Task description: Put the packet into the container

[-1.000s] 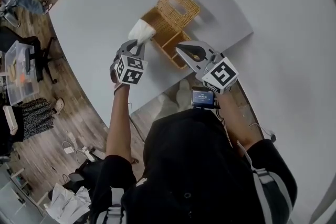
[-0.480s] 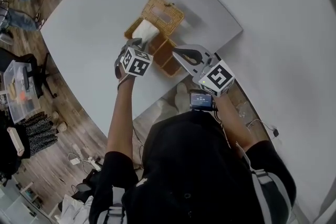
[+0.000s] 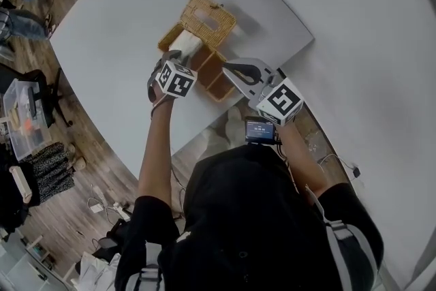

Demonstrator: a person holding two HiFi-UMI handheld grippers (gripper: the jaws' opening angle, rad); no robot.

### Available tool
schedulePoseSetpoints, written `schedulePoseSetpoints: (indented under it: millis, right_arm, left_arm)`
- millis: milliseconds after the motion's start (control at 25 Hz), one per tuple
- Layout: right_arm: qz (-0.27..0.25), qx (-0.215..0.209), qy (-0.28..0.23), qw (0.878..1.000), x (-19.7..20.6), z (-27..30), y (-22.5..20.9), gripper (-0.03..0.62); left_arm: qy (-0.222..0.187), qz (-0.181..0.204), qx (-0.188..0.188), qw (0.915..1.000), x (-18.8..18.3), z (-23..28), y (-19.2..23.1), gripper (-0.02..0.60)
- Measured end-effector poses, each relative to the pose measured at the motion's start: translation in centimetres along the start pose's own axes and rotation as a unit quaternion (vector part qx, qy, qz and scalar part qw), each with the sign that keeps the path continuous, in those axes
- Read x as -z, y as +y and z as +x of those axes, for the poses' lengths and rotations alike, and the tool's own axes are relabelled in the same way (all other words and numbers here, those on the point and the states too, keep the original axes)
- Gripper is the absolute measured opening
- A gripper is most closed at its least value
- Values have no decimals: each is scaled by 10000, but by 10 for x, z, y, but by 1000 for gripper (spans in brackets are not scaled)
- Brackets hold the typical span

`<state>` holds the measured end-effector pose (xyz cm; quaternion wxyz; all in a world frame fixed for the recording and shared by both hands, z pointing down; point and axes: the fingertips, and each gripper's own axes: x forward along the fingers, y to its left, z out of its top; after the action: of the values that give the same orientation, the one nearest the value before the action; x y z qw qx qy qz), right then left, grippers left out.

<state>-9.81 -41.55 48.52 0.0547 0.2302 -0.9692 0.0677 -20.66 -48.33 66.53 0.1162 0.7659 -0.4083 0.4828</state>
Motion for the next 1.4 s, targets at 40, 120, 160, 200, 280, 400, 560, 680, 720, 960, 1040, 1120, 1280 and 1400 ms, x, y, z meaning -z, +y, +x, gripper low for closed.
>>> schedulePoseSetpoints:
  millis: [40, 120, 160, 200, 280, 400, 560, 680, 720, 960, 1040, 1120, 1280, 1400]
  right_arm:
    - [7, -3, -2, 10000, 1, 0, 0, 23]
    - [6, -2, 7, 10000, 1, -1, -1, 23]
    - [-10, -4, 10, 10000, -1, -1, -1, 23]
    - [-8, 1, 4, 10000, -1, -1, -1, 23]
    - [19, 0, -21, 10000, -2, 0, -1, 23]
    - [-48, -76, -32, 10000, -5, 3, 4, 23]
    - [-101, -168, -85, 9998, -11, 7, 12, 23]
    - [-191, -296, -131, 9993, -22, 13, 22, 23]
    - [-222, -336, -142, 9991, -26, 16, 28, 23]
    - [-525, -691, -261, 9959, -46, 32, 65, 23]
    - [-573, -788, -301, 9948, -50, 38, 78, 23]
    - [-613, -864, -315, 9939, -53, 44, 89, 23]
    - [-737, -1052, -365, 9910, -63, 52, 110, 23]
    - [-829, -1177, -397, 9888, -68, 58, 124, 22]
  left_arm:
    - [-29, -83, 93, 9999, 0, 0, -2, 131]
    - [-127, -256, 283, 9992, 0, -1, -7, 183]
    - [-183, -352, 342, 9986, -1, -3, -8, 220]
    - [-226, -446, 371, 9981, -1, -4, -7, 253]
    - [-253, -555, 361, 9975, 0, -7, -5, 258]
    - [-285, -557, 296, 9976, 2, -16, -4, 256]
    - [-690, -720, 60, 9950, 0, -52, 3, 150]
    - [-1193, -996, -189, 9877, -1, -96, 10, 81]
    - [-1380, -1130, -282, 9836, -1, -114, 12, 69]
    - [-2769, -2160, -496, 9350, 10, -212, 11, 9]
    - [-3125, -2429, -500, 9170, 16, -236, 8, 9]
    - [-3449, -2565, -498, 9015, 18, -261, 4, 9]
    - [-3982, -2560, -651, 8784, 23, -300, -3, 8]
    - [-4072, -2571, -762, 8731, 34, -314, -5, 8]
